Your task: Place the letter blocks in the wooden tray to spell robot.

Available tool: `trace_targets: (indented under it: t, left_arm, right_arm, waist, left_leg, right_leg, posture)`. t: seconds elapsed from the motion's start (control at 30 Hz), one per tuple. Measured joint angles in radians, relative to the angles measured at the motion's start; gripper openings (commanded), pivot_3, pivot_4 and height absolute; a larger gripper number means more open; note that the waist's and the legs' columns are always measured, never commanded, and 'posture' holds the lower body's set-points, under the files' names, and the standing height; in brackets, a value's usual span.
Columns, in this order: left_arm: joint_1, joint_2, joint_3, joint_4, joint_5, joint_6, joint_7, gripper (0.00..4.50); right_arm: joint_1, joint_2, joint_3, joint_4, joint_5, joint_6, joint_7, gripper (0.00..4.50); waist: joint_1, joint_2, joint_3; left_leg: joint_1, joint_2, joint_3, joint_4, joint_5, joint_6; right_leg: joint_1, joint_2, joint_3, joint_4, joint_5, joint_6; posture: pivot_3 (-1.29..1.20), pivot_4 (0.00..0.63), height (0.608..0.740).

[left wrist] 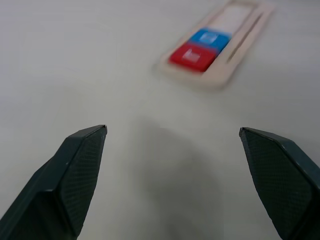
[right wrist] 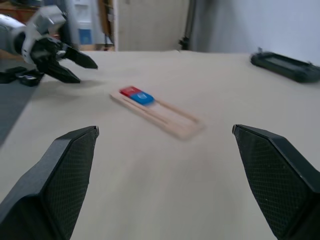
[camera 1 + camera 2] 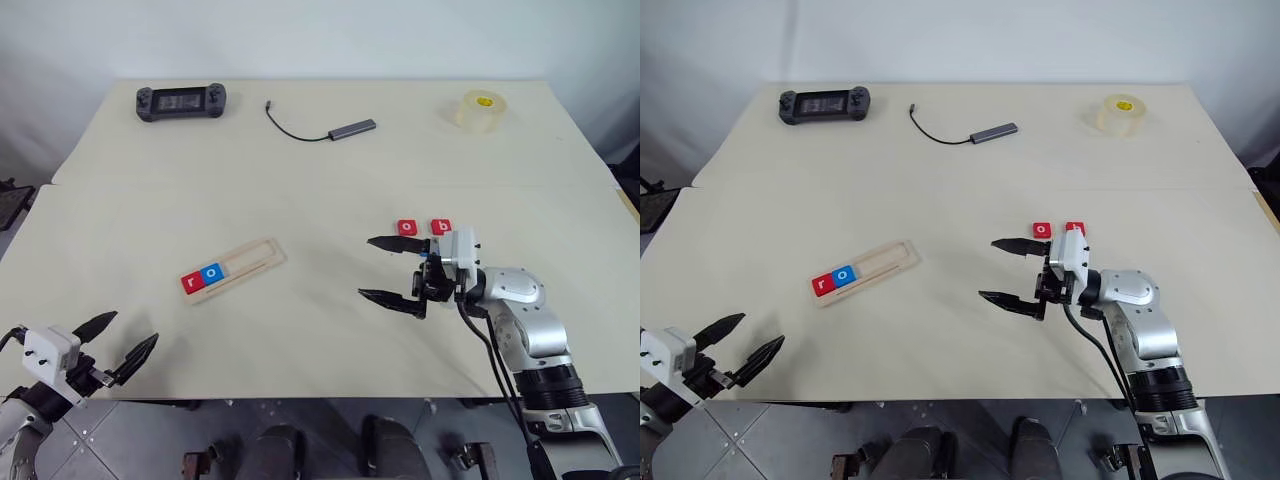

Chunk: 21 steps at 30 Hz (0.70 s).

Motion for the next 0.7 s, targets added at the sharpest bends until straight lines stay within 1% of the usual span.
trace_targets:
  t: [0.07,0.2,0.3,0.4,0.57,0.63,0.7]
  left_arm:
    - [-0.041,0.017,-0.013,0.019,-0.002,0.0,-0.02,4.5]
    - [-0.159,0.079,-0.067,0.056,-0.002,0.013,-0.084,4.5]
    - [-0.306,0.163,-0.138,0.176,0.022,0.013,-0.163,4.5]
    - [-0.417,0.215,-0.201,0.298,0.055,0.001,-0.243,4.5]
    - [-0.577,0.237,-0.313,0.497,0.119,-0.029,-0.359,4.5]
    - [-0.64,0.238,-0.338,0.586,0.144,-0.065,-0.387,4.5]
    - [-0.679,0.238,-0.355,0.633,0.156,-0.089,-0.403,4.5]
  right_arm:
    - [-0.002,0.0,0.003,-0.012,0.0,0.009,-0.008,4.49]
    - [0.002,-0.001,0.001,-0.021,0.0,0.028,-0.024,4.49]
    - [0.009,-0.012,0.0,-0.036,0.0,0.035,-0.03,4.49]
    - [0.011,-0.019,-0.004,-0.05,-0.001,0.045,-0.043,4.49]
    - [0.017,-0.032,-0.011,-0.065,-0.001,0.055,-0.065,4.49]
    - [0.023,-0.041,-0.017,-0.073,-0.001,0.057,-0.075,4.49]
    - [0.033,-0.046,-0.022,-0.088,0.0,0.065,-0.085,4.49]
  waist:
    - [0.008,0.0,0.0]
    - [0.004,0.0,0.0]
    - [-0.002,0.0,0.0]
    - [-0.017,0.0,0.0]
    - [-0.028,0.0,0.0]
    - [-0.027,-0.001,0.0]
    - [-0.025,-0.001,0.0]
  left_leg:
    - [0.0,-0.001,0.0,0.001,0.0,0.0]
    - [0.0,-0.001,0.0,0.001,0.0,0.0]
    - [0.0,-0.001,0.001,0.0,0.0,0.0]
    - [0.0,-0.002,0.002,-0.002,0.0,0.0]
    - [0.0,-0.001,0.005,-0.003,0.0,0.0]
    - [0.0,-0.001,0.005,-0.003,0.0,0.001]
    - [0.0,-0.001,0.006,-0.002,0.0,0.001]
  right_leg:
    - [0.0,0.0,0.0,0.0,0.0,0.0]
    - [0.0,0.0,0.0,0.004,0.0,0.0]
    - [-0.003,0.001,0.001,0.006,0.0,0.0]
    - [-0.004,0.001,0.001,0.007,0.0,0.0]
    - [-0.007,0.001,-0.001,0.009,0.0,0.0]
    - [-0.007,0.001,-0.001,0.009,0.0,0.0]
    - [-0.007,0.0,-0.001,0.009,0.0,0.0]
  posture:
    - [0.0,0.15,0.74]
    - [0.0,0.15,0.74]
    - [0.0,0.15,0.74]
    - [0.0,0.15,0.74]
    - [0.0,0.15,0.74]
    - [0.0,0.15,0.74]
    - [0.0,0.15,0.74]
